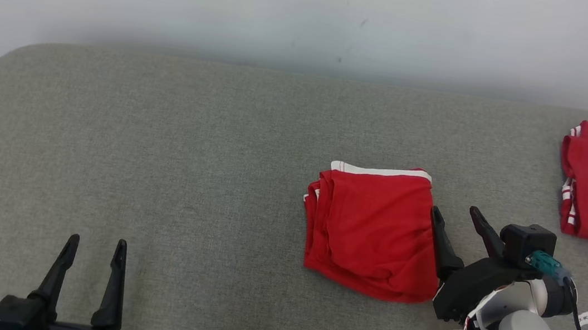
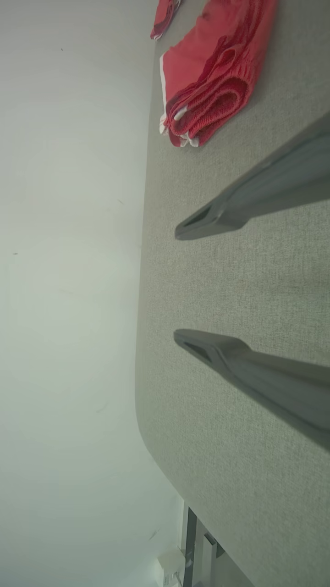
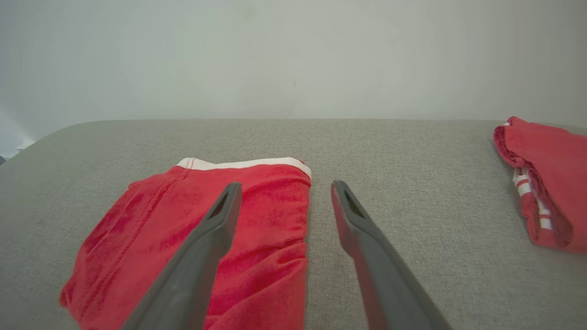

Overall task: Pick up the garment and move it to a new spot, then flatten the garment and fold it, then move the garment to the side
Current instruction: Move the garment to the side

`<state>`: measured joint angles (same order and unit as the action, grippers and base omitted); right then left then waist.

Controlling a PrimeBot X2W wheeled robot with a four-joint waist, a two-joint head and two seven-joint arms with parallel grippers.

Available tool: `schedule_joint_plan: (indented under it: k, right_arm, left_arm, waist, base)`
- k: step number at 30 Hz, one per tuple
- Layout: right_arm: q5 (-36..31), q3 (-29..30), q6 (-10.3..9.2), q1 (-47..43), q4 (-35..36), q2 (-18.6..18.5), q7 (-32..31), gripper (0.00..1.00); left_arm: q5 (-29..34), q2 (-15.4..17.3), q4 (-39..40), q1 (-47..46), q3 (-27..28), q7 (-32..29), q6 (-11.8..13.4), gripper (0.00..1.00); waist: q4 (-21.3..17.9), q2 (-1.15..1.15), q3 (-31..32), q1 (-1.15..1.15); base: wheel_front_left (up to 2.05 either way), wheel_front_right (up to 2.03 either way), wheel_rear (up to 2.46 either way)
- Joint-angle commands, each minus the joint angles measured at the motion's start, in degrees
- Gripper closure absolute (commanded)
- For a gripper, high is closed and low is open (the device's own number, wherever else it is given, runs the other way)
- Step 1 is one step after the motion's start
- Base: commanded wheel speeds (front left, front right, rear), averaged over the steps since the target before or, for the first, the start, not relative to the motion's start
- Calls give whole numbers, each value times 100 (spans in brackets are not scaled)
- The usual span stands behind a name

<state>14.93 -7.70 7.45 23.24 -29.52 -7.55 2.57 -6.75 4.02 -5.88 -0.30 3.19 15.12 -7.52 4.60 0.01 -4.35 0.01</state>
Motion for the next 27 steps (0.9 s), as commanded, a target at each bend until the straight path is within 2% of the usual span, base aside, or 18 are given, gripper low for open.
schedule_joint_plan:
  k: [1,9,15,16,17,18,19,27]
  right_arm:
    - [-17,-11,2,162,-215,-38,-28,0]
    - [-72,-94,2,786,-1480,-74,-70,0]
    - [38,-259,2,1075,-2266,71,-37,0]
    - [100,-290,2,1094,-2371,115,-37,4]
    - [146,-317,2,1108,-2481,140,-61,56]
    - [161,-332,2,1120,-2570,141,-66,88]
    - [182,-352,2,1151,-2646,127,-40,100]
    - [207,-675,-8,1708,-2831,-113,77,100]
  left_arm:
    - [-29,-14,-1,-102,-9,-1,11,0]
    - [-120,5,-97,-376,-88,-2,11,0]
    - [-134,19,-159,-501,-114,-2,11,0]
    - [-135,19,-161,-514,-113,-2,11,0]
    - [-136,18,-164,-515,-107,-2,11,0]
    - [-135,19,-167,-506,-94,-2,11,0]
    - [-133,17,-164,-497,-81,-2,11,0]
    - [-149,4,-126,-505,-58,-2,11,0]
  waist:
    - [181,-1,-195,-1]
    - [361,-1,-530,-1]
    - [382,-1,-614,-1]
    - [380,-1,-611,-1]
    - [372,-1,-606,-1]
    - [356,-1,-600,-1]
    - [339,-1,-598,-1]
    - [117,-1,-652,-1]
  base:
    - [0,0,0]
    - [0,0,0]
    - [0,0,0]
    - [0,0,0]
    - [0,0,0]
    - [0,0,0]
    - [0,0,0]
    - [0,0,0]
